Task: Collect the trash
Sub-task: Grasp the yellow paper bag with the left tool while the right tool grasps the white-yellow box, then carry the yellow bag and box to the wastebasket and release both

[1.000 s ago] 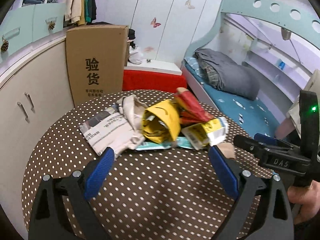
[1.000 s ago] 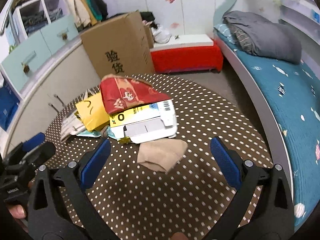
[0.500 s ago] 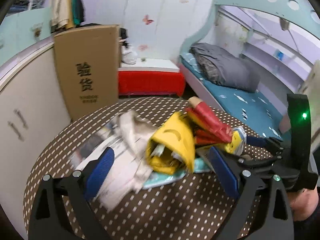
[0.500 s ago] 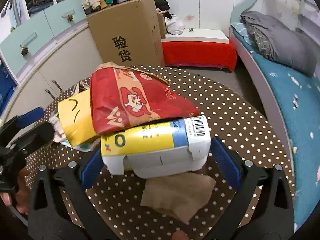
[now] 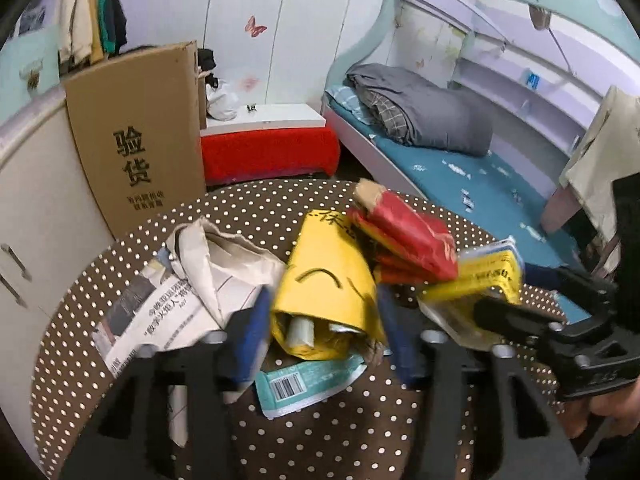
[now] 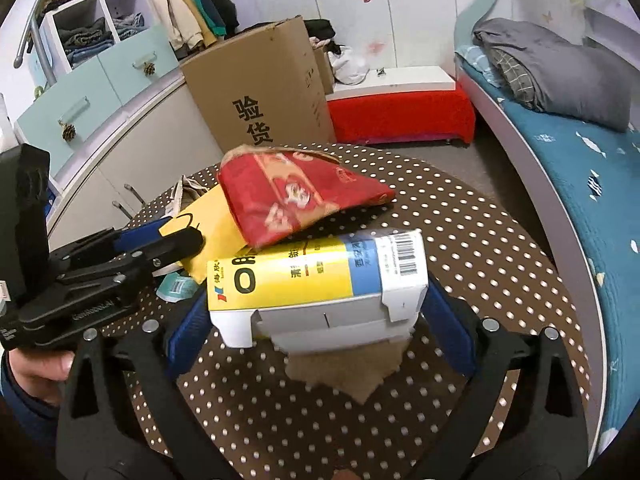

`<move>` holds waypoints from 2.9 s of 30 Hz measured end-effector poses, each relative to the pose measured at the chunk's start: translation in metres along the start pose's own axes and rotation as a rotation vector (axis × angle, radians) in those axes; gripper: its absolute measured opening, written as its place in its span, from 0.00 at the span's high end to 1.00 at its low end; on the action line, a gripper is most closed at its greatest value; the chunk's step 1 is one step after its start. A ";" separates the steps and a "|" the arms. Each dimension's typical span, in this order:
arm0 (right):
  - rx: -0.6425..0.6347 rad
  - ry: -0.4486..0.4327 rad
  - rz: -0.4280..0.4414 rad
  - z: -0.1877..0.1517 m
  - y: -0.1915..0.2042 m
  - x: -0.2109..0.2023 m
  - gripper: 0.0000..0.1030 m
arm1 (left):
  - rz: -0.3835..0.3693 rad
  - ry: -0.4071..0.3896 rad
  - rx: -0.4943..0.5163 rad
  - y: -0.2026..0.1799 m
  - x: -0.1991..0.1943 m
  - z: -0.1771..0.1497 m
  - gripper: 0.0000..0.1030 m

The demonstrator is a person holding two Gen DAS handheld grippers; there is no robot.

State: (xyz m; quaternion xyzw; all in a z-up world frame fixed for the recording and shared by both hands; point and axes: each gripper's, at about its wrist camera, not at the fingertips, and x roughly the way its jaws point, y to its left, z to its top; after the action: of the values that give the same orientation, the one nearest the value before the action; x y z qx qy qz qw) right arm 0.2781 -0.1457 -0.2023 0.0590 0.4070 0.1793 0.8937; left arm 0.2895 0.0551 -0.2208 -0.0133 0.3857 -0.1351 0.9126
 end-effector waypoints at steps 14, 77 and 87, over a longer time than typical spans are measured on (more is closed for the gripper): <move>0.044 -0.033 0.018 -0.014 -0.008 -0.036 0.12 | -0.010 0.018 -0.031 -0.006 0.002 -0.009 0.61; 0.763 -0.129 -0.267 -0.139 -0.352 -0.142 0.12 | -0.330 0.115 0.216 -0.354 0.043 -0.008 0.61; 0.857 0.004 -0.253 -0.162 -0.399 -0.082 0.06 | -0.320 0.177 0.260 -0.384 0.087 -0.009 0.61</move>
State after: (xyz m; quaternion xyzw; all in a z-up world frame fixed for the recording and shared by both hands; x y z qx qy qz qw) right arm 0.2160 -0.5525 -0.3520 0.3734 0.4505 -0.1163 0.8026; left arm 0.2501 -0.3365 -0.2387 0.0555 0.4366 -0.3275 0.8361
